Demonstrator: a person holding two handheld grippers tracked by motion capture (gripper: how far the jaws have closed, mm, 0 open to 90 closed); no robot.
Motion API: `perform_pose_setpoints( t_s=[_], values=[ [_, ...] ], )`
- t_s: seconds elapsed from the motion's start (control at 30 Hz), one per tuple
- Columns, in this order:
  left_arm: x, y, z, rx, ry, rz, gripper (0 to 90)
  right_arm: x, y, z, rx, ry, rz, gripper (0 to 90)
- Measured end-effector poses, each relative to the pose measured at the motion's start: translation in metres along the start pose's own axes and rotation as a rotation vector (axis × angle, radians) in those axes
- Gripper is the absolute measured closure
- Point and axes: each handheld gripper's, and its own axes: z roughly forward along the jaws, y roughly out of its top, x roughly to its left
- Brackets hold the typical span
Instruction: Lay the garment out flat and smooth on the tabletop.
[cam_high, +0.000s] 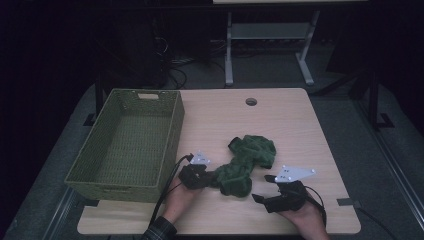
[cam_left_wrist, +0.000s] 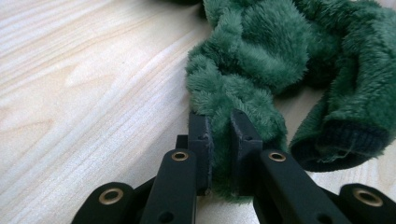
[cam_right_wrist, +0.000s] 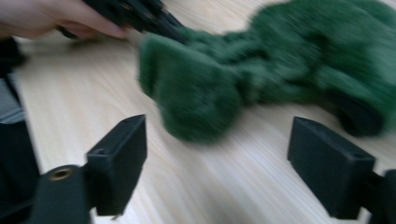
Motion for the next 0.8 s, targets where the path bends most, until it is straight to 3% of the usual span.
perform_pose_setpoints(
  t_s=[0.1,0.3,0.53,0.63,0.8],
  values=[
    [0.001,0.0,0.001,-0.006,-0.013,-0.007,81.1,0.007,0.006,0.005,-0.002,0.035,-0.011,26.7],
    [0.004,-0.001,0.001,-0.012,-0.028,-0.018,81.3,0.015,0.019,0.016,-0.004,0.056,-0.036,34.1],
    [0.002,-0.001,0.001,-0.011,-0.019,-0.012,81.5,0.02,0.033,0.029,-0.022,0.082,-0.072,38.7],
    [0.002,-0.001,0.001,-0.013,-0.02,-0.015,81.7,0.022,0.042,0.039,-0.03,0.094,-0.107,42.8],
    [0.003,-0.001,0.001,-0.013,-0.024,-0.018,81.8,0.026,0.05,0.054,-0.029,0.125,-0.124,50.2]
  ],
)
